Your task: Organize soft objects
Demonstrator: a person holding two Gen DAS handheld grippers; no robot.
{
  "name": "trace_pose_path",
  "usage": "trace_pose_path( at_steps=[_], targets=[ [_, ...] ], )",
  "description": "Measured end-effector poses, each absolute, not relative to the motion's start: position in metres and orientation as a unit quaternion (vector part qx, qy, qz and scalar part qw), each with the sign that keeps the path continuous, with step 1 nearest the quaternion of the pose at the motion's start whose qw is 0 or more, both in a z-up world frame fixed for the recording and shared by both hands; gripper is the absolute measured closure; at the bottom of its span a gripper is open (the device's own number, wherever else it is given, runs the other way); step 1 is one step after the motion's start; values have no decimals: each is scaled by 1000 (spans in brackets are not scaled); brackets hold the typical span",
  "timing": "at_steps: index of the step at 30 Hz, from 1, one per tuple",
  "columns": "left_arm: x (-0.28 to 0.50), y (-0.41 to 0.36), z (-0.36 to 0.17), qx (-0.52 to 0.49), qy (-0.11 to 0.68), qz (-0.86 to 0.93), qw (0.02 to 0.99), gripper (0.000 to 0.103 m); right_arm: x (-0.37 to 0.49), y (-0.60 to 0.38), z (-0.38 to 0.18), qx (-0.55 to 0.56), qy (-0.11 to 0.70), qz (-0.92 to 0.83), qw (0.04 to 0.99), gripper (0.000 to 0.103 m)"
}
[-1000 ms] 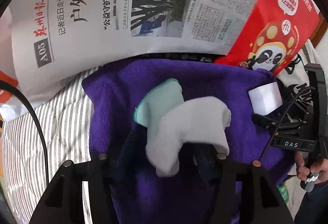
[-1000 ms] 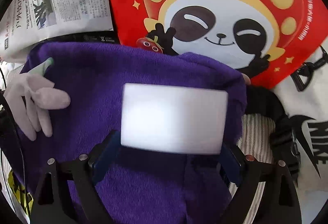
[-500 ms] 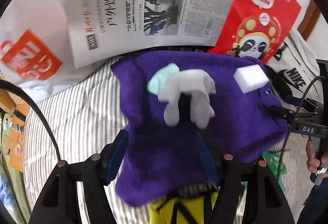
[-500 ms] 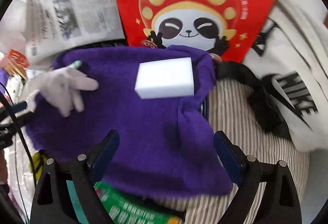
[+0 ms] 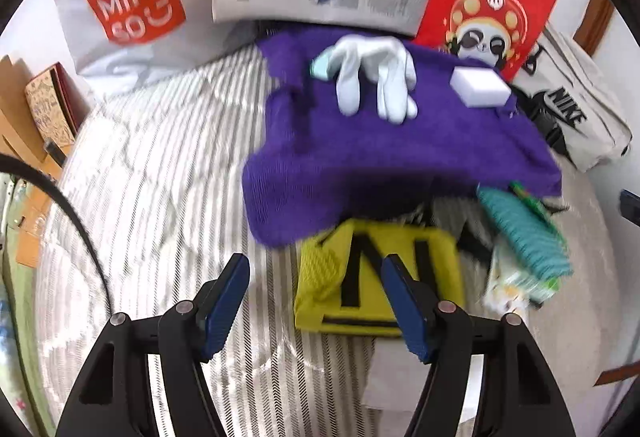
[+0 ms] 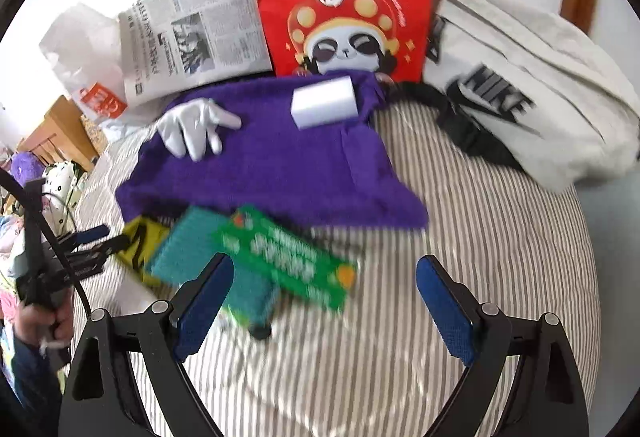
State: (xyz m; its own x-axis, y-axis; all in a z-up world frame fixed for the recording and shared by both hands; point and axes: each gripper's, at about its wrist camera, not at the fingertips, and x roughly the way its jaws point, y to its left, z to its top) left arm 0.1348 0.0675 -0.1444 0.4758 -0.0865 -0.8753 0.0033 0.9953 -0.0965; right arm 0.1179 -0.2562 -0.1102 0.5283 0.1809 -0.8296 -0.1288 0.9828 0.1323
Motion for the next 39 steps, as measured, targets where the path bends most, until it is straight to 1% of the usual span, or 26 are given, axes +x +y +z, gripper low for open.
trace_pose_path(
  at_steps=[1, 3, 4, 5, 6, 10, 11, 12, 19, 25, 28, 35, 37, 38, 39],
  targets=[
    [131, 68, -152, -39, 511, -25, 858, 40, 111, -260, -111, 27, 480, 86, 873, 11],
    [130, 66, -166, -35, 510, -26, 859, 50, 99, -267, -118, 29, 487, 76, 870, 11],
    [130, 65, -171, -31, 508, -24, 861, 53, 93, -271, -123, 33, 493, 70, 867, 11],
    [131, 62, -175, -25, 502, -28, 864, 61, 89, -274, -127, 36, 497, 66, 864, 11],
    [131, 63, -177, -24, 498, -33, 866, 73, 85, -277, -131, 40, 501, 62, 863, 11],
    [129, 64, -180, -45, 484, -54, 872, 75, 74, -285, -147, 52, 517, 49, 853, 11],
    [129, 64, -179, -46, 481, -56, 874, 80, 72, -286, -150, 55, 521, 46, 851, 11],
    [128, 65, -179, -45, 479, -58, 875, 81, 71, -286, -152, 58, 523, 45, 849, 11],
    [102, 84, -156, -69, 466, -65, 880, 81, 78, -276, -152, 56, 516, 58, 853, 11],
    [93, 101, -169, -87, 483, -46, 870, 81, 95, -256, -156, 47, 510, 88, 854, 11],
    [95, 105, -176, -92, 487, -42, 867, 81, 105, -244, -156, 14, 490, 90, 867, 11],
    [96, 107, -176, -97, 492, -48, 864, 81, 126, -224, -179, -105, 489, 68, 863, 14],
    [96, 108, -176, -100, 493, -50, 863, 80, 129, -219, -184, -124, 483, 75, 863, 23],
    [96, 108, -177, -103, 493, -51, 862, 80, 130, -216, -185, -128, 477, 81, 866, 24],
    [97, 109, -177, -105, 494, -52, 862, 80, 132, -213, -186, -133, 471, 83, 868, 29]
  ],
)
